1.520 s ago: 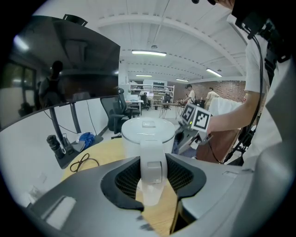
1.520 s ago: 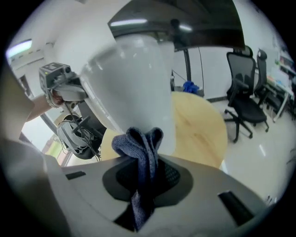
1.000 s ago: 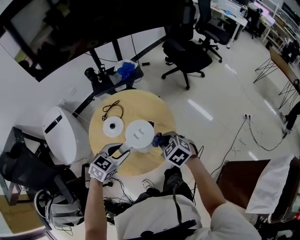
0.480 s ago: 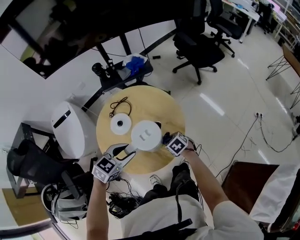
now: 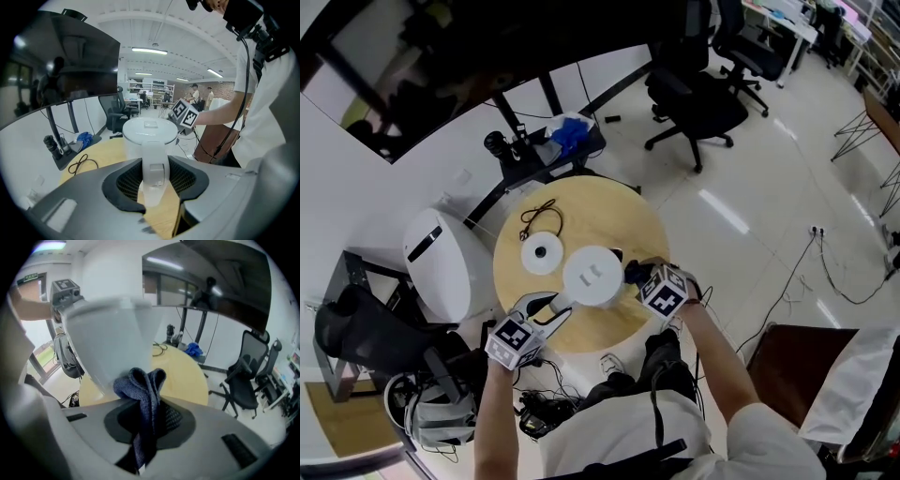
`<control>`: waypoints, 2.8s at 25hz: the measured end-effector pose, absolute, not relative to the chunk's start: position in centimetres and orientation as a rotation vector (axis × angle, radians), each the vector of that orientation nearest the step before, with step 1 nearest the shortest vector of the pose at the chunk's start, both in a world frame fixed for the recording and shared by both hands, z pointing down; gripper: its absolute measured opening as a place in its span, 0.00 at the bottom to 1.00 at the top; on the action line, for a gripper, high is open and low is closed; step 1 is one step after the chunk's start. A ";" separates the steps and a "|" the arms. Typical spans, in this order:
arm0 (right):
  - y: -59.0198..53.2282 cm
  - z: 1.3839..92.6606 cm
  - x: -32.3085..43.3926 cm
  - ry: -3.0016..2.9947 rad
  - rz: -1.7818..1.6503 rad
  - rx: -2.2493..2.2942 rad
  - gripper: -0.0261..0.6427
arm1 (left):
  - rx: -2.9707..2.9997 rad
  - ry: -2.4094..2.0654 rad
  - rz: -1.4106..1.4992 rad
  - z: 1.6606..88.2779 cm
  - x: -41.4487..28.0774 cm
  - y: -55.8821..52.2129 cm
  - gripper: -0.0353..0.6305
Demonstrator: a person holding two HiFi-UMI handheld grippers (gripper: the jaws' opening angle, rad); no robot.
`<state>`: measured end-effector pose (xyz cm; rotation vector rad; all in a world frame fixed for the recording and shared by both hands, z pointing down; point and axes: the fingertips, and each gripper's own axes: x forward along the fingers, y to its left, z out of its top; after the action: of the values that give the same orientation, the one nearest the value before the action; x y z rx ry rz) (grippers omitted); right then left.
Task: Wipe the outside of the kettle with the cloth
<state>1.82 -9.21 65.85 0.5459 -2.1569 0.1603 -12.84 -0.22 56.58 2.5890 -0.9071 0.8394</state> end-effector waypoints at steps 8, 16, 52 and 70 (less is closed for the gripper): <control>-10.8 56.3 1.2 -2.228 -0.106 0.591 0.14 | 2.588 -0.906 0.838 56.6 -12.8 -0.2 0.30; -11.5 65.1 1.4 -2.188 0.109 0.562 0.14 | 2.587 -0.886 0.850 56.5 -12.4 -0.1 0.30; -13.9 59.6 1.2 -2.275 -0.183 0.587 0.14 | 2.520 -1.177 0.563 51.7 -12.5 -1.1 0.54; -14.6 58.6 -0.3 -2.389 -0.220 0.250 0.14 | 1.783 -1.969 0.492 50.7 -7.4 -5.0 0.38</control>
<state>-0.28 -14.58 58.61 0.2503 -2.3887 -0.2204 -7.44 -5.00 50.73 1.7830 -1.9693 0.4924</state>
